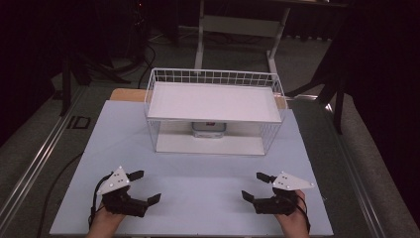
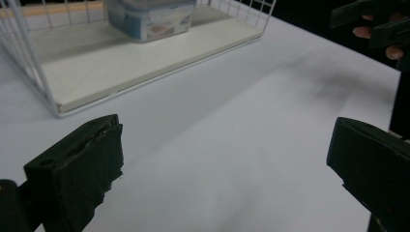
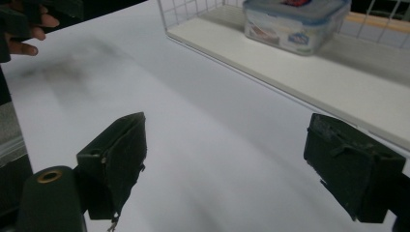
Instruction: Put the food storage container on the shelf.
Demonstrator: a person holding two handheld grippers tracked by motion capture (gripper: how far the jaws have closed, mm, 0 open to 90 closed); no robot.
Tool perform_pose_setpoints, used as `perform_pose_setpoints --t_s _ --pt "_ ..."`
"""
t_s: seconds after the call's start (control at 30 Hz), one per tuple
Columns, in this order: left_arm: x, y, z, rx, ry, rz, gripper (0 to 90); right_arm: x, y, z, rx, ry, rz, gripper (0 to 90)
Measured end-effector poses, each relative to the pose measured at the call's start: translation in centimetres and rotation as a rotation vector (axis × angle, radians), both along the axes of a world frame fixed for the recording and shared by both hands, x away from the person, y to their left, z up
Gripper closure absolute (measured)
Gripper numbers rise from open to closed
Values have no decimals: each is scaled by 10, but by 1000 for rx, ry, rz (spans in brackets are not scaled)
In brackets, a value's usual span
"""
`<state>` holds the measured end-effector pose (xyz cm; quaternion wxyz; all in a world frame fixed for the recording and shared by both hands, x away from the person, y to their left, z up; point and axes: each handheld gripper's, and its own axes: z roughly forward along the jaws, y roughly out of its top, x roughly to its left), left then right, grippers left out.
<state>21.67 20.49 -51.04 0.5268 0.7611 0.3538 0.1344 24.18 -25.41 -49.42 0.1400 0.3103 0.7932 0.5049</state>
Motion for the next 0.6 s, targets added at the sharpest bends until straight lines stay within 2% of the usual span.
perform_pose_setpoints --t_s 0.07,0.13,0.2,0.23,0.43,0.57,0.6 --pt "1 0 -4 7 13 -3 5 3 -4 -5 -24 -5 4 154" --pt "2 1 -7 4 17 -3 5 4 -6 -6 -33 -8 1 153" --pt "4 0 -10 -2 25 -3 5 7 -12 -9 -18 0 -7 154" --pt "6 0 -12 -6 34 -10 5 10 -17 -11 -33 1 -26 154" --pt "10 -2 -11 -17 18 -10 5 16 -27 -17 -35 11 -54 154" --pt "11 0 -10 -26 10 -1 5 17 -28 -17 -17 13 -61 154" --pt "11 4 -9 -32 10 14 5 17 -29 -17 -16 15 -65 154"
